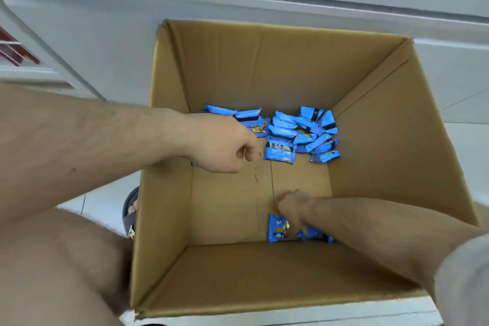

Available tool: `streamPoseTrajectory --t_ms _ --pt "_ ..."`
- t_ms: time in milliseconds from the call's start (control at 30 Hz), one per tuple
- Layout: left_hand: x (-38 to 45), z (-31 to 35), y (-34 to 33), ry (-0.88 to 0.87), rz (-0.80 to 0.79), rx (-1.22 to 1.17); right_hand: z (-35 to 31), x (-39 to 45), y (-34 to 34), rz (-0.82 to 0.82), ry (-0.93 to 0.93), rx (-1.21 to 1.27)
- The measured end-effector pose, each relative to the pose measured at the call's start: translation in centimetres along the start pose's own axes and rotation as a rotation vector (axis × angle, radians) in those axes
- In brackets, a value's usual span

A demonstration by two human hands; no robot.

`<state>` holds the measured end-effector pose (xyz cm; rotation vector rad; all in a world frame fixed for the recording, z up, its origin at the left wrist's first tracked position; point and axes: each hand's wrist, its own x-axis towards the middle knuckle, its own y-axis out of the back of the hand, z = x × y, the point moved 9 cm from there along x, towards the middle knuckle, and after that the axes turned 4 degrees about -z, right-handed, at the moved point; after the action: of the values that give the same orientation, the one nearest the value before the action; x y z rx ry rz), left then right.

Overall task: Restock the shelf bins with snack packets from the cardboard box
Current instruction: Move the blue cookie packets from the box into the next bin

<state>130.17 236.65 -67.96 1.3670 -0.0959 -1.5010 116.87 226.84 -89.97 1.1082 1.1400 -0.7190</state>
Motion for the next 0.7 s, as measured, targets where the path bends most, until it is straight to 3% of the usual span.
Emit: streamPoseTrajectory --t_ms 300,400,500,567,633,700 --pt "-0.1 0.3 0.1 0.008 -0.008 -0.045 1.5 -1.1 0.6 -0.027 -0.071 0.298" --pt "0.5 0.5 0.3 0.032 0.066 -0.152 2.3 -4.4 4.6 -0.005 0.126 0.889" --pt "0.5 0.8 -0.5 0.122 0.023 -0.419 0.7 -9.2 9.7 -0.062 0.573 1.568" --pt "0.4 1.3 -0.6 0.128 0.017 -0.64 0.3 -11.4 12.0 -0.067 0.807 1.686" --pt "0.4 1.0 0.1 0.123 0.084 -0.709 0.7 -12.1 12.5 -0.111 0.945 1.694" --pt "0.4 0.4 0.7 0.121 0.143 -0.707 1.9 -11.1 10.8 -0.195 0.858 1.751"
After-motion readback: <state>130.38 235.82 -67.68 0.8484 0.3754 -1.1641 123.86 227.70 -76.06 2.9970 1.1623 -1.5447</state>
